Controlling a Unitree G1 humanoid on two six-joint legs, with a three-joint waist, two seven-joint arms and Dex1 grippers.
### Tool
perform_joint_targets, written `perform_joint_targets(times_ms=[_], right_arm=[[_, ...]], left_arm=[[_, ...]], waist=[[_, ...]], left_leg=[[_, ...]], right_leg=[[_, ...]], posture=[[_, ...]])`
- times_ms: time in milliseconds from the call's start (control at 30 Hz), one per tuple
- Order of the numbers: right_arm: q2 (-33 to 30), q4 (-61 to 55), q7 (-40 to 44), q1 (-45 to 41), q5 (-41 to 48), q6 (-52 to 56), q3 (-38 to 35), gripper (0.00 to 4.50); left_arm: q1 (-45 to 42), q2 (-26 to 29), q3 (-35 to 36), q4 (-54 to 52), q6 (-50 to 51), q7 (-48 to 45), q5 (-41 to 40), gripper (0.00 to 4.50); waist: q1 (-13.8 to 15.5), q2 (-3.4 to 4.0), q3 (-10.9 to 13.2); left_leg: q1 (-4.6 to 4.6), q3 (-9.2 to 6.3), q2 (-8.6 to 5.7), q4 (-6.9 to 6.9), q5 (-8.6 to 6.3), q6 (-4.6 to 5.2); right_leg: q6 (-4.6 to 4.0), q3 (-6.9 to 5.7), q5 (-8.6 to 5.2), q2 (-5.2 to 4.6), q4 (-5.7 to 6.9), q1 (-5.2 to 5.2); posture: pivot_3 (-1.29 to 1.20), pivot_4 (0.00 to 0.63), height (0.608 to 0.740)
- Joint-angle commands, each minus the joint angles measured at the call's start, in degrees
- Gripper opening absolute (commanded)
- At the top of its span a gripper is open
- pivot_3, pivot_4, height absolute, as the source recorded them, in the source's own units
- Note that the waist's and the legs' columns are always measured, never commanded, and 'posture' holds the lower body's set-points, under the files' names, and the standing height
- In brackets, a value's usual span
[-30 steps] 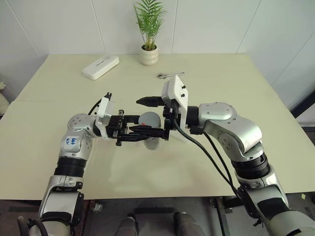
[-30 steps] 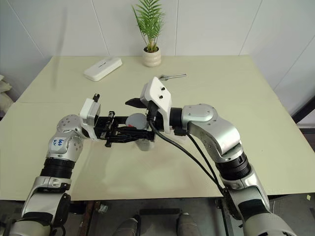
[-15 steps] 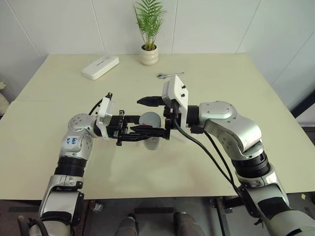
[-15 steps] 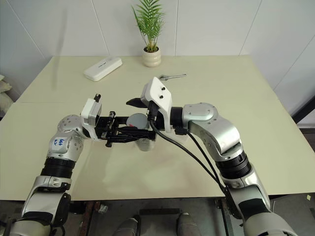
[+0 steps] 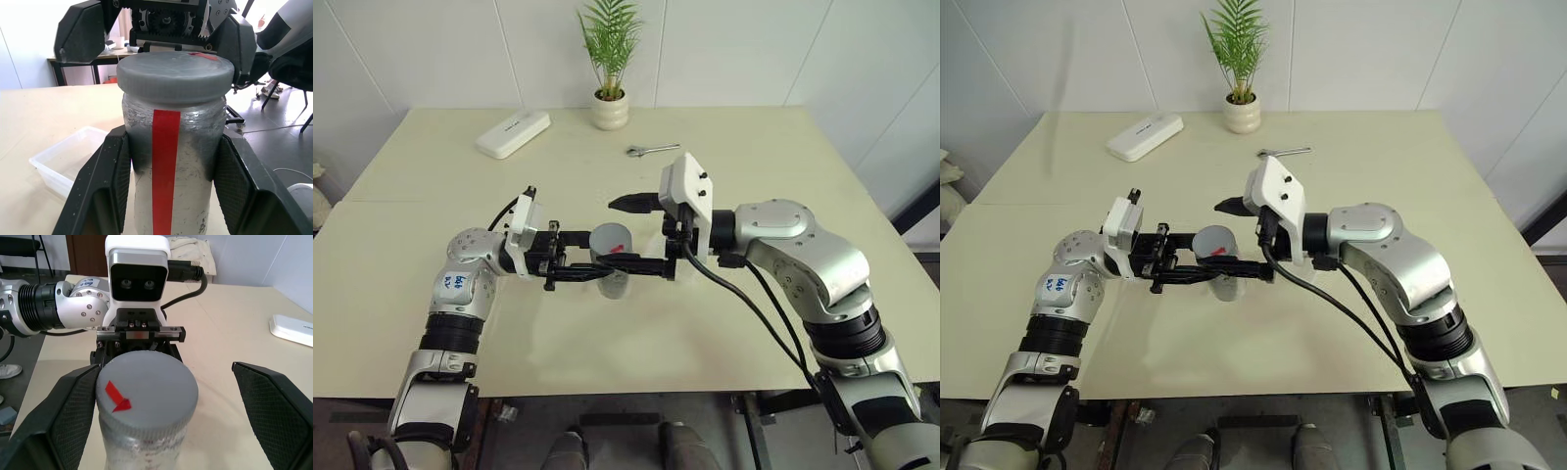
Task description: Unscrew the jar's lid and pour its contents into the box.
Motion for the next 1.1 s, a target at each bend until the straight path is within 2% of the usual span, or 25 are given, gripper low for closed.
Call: perform_joint_targets(times_ms=[33, 500, 700, 1100], right_arm=[[-2.05, -0.18, -2.22, 0.43, -0.76, 0.94, -4.4, 4.47], [-3.74, -8.39, -2.51, 3.04, 4.78, 5.78, -6.17, 4.47], [-1.92, -10.19, -3.66, 2.1, 7.83, 7.64, -6.71, 4.47], [5.67, -4.12, -5.11, -2.49, 2.57, 3.79, -0.12, 4.47]], left_arm=[[-0.17, 0.76, 0.91, -3.17, -0.41, -1.64, -1.41, 2.0], [-1.38, 1.16, 1.72, -0.41, -0.77, -1.61, -0.62, 2.0], [-2.03, 0.87, 1.56, 0.82, -0.84, -1.94, -0.5, 2.0], [-3.48, -0.33, 0.32, 0.27, 0.6, -2.09, -0.35, 2.0]], waist=[[-0.08, 0.0, 0.0], [-0.03, 0.0, 0.0], [-0.04, 0.0, 0.0], [-0.07, 0.0, 0.0]], left_leg=[[0.0, 0.0, 0.0, 0.0, 0.0, 0.0], [0.0, 0.0, 0.0, 0.0, 0.0, 0.0], [0.0, 0.0, 0.0, 0.0, 0.0, 0.0], [0.0, 0.0, 0.0, 0.0, 0.0, 0.0]], right_leg=[[0.0, 0.0, 0.0, 0.0, 0.0, 0.0], [0.0, 0.0, 0.0, 0.0, -0.02, 0.0], [0.0, 0.0, 0.0, 0.0, -0.02, 0.0], [0.0, 0.0, 0.0, 0.01, 0.01, 0.0]], posture=[[0.0, 0.15, 0.74], [0.0, 0.15, 0.74], [0.0, 0.15, 0.74], [0.0, 0.15, 0.74]])
